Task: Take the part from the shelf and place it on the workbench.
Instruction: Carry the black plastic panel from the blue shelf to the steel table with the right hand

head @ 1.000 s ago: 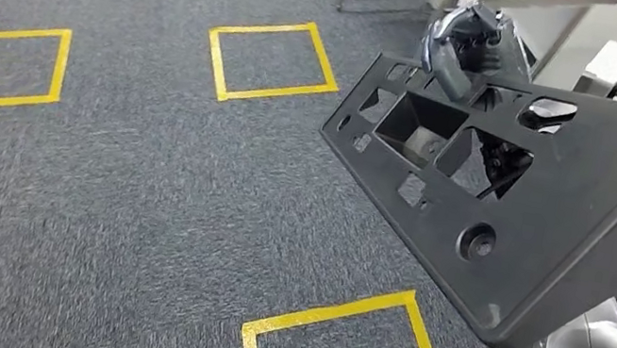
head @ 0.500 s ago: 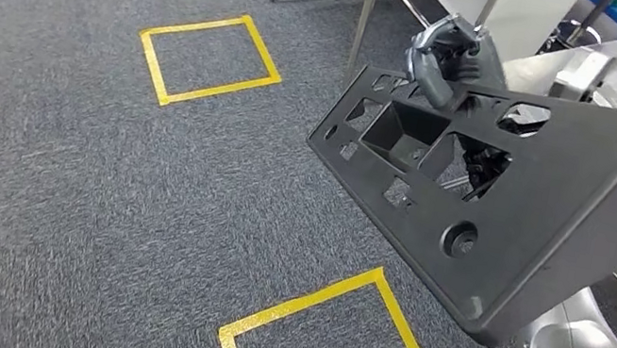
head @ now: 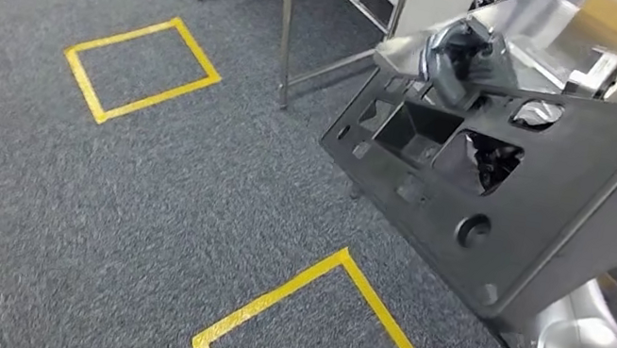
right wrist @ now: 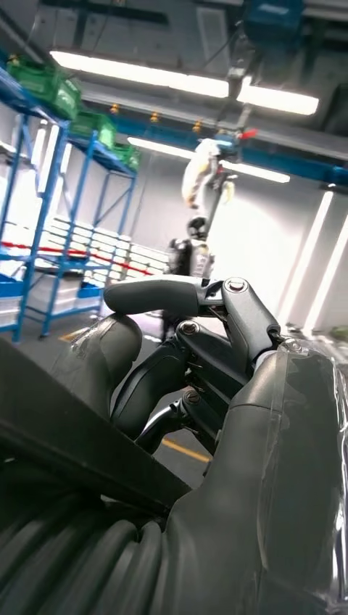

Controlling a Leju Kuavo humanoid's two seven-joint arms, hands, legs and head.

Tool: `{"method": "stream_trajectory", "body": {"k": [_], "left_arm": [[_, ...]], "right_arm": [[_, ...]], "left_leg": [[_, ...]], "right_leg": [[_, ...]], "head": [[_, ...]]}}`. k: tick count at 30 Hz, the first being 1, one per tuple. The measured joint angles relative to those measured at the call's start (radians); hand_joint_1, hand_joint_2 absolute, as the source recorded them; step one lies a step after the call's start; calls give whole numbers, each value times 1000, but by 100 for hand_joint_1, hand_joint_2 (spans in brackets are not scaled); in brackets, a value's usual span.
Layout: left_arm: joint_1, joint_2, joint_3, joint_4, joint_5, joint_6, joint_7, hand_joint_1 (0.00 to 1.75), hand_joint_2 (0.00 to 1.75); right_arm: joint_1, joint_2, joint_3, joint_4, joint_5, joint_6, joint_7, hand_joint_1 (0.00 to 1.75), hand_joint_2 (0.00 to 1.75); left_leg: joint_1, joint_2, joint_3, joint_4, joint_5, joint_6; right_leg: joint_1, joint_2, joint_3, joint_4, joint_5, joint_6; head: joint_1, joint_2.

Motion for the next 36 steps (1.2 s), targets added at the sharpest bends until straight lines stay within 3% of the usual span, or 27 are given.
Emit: {"method": "stream_trajectory", "body": {"k": [2, 3, 4, 5, 7, 9, 11, 12, 13, 14, 16, 18, 19, 20, 21, 23, 25, 27, 29, 31, 33, 34, 35, 36], "left_arm": [[5, 0, 6, 0, 0, -14, -1, 0, 175], [8, 0, 8, 0, 0, -19, -1, 0, 175], [9, 0, 9, 0, 0, -21, 0, 0, 175], [9, 0, 9, 0, 0, -23, 1, 0, 175], [8, 1, 9, 0, 0, -27, 3, 0, 175], [8, 2, 9, 0, 0, -32, 5, 0, 175], [6, 3, 9, 0, 0, -37, 6, 0, 175], [3, 2, 9, 0, 0, -39, 7, 0, 175], [-1, 2, 9, 0, 0, -41, 7, 0, 175], [-4, 2, 9, 0, 0, -43, 7, 0, 175], [-5, 2, 9, 0, 0, -46, 6, 0, 175], [-2, 1, 9, 0, 0, -47, 6, 0, 175], [-2, 1, 9, 0, 0, -47, 6, 0, 175], [-2, 1, 9, 0, 0, -48, 5, 0, 175], [-2, 1, 8, 0, 0, -48, 4, 0, 175], [-3, 1, 8, 0, 0, -50, 2, 0, 175], [-3, 1, 8, 0, 0, -50, 0, 0, 175], [-5, 1, 8, 0, 0, -51, -1, 0, 175], [-8, 1, 8, 0, 0, -52, -2, 0, 175], [-7, 2, 8, 0, 0, -53, -3, 0, 175], [-1, 3, 8, 0, 0, -52, -4, 0, 175], [1, 3, 8, 0, 0, -52, -6, 0, 175], [2, 4, 8, 0, 0, -52, -8, 0, 175], [1, 5, 10, 0, 0, -52, -11, 0, 175]], "right_arm": [[-3, 0, 0, 5, -6, 5, 1, 166, 175], [-2, 0, 0, 6, -9, 7, 2, 166, 175], [-2, 0, 0, 7, -11, 8, 3, 166, 175], [-2, 0, 0, 8, -13, 8, 3, 166, 175], [-2, 0, -1, 8, -15, 7, 3, 166, 175], [-2, -1, -1, 7, -16, 6, 6, 166, 175], [-2, -3, -3, 5, -16, 2, 12, 166, 175], [-2, -4, -5, 3, -15, 0, 15, 166, 175], [-6, -4, -6, 2, -14, -3, 18, 166, 175], [-12, -4, -6, 1, -14, -6, 21, 166, 175], [-25, -1, -6, 2, -12, -10, 24, 166, 175], [-27, 2, -5, 4, -12, -11, 26, 166, 175], [-26, 2, -5, 5, -11, -11, 27, 166, 175], [-26, 3, -5, 6, -11, -11, 28, 166, 175], [-26, 3, -5, 6, -10, -11, 28, 166, 175], [-27, 4, -6, 5, -9, -11, 28, 166, 175], [-27, 4, -6, 3, -8, -11, 27, 166, 175], [-26, 5, -6, 2, -7, -11, 27, 166, 175], [-26, 6, -6, 0, -6, -11, 26, 166, 175], [-24, 10, -6, -1, -4, -11, 25, 166, 175], [-18, 16, -4, 0, -1, -11, 26, 166, 175], [-15, 18, -3, 0, 1, -11, 26, 166, 175], [-14, 19, -2, 0, 3, -11, 26, 166, 175], [-13, 19, -2, 1, 4, -11, 26, 166, 175]], "left_leg": [[0, -29, -72, 136, -49, -1], [0, -34, -96, 171, -49, -1], [0, -36, -103, 168, -29, -1], [1, -40, -92, 125, 9, 1], [4, -80, -43, -9, 83, 6], [7, -116, -14, -84, 106, 13], [4, -108, -8, -93, 105, 24], [4, -96, -6, -98, 108, 31], [4, -85, -3, -105, 111, 39], [6, -74, 0, -111, 115, 45], [5, -52, 2, -117, 116, 51], [4, -28, 2, -117, 115, 52], [4, -16, 3, -116, 113, 51], [4, -5, 4, -116, 112, 50], [4, 5, 7, -116, 110, 48], [1, 23, 13, -116, 104, 40], [-3, 41, 18, -117, 99, 30], [-4, 59, 24, -119, 94, 19], [-2, 38, 17, -88, 68, 10], [0, -10, -31, 22, 11, 7], [1, -31, -93, 142, -31, 5], [1, -34, -107, 161, -24, 4], [2, -36, -104, 141, 2, 4], [4, -42, -83, 84, 42, 4]], "right_leg": [[1, 27, 1, 2, -2, -5], [2, 42, 2, 4, -3, -6], [3, 58, 2, 6, -4, -6], [3, 73, 3, 10, -6, -4], [2, 99, 0, 19, -12, 2], [0, 123, -7, 26, -13, 12], [-4, 146, -13, 24, -8, 26], [-5, 146, -15, 24, -8, 33], [-4, 129, -21, 34, -16, 38], [-2, 101, -34, 62, -35, 43], [-2, 39, -87, 173, -94, 51], [-7, 20, -138, 278, -129, 57], [-10, 16, -141, 284, -119, 59], [-11, 12, -124, 251, -94, 60], [-11, 0, -89, 185, -58, 59], [-2, -40, -19, 52, -12, 49], [9, -54, 4, 3, -5, 37], [8, -29, 4, -1, -2, 26], [1, -9, 12, -11, 2, 13], [-1, 10, 17, -16, 2, 3], [0, 36, 18, -14, 1, 0], [0, 50, 18, -11, 0, 0], [0, 65, 18, -8, -1, 1], [-1, 80, 18, -4, -4, 3]], "head": [[0, 0], [0, 0], [0, 0], [0, 0], [0, 0], [0, 0], [0, 0], [0, 0], [0, 0], [0, 0], [0, 0], [0, 0], [0, 0], [0, 0], [0, 0], [0, 0], [0, 0], [0, 0], [0, 0], [0, 0], [0, 0], [0, 0], [0, 0], [0, 0]]}}
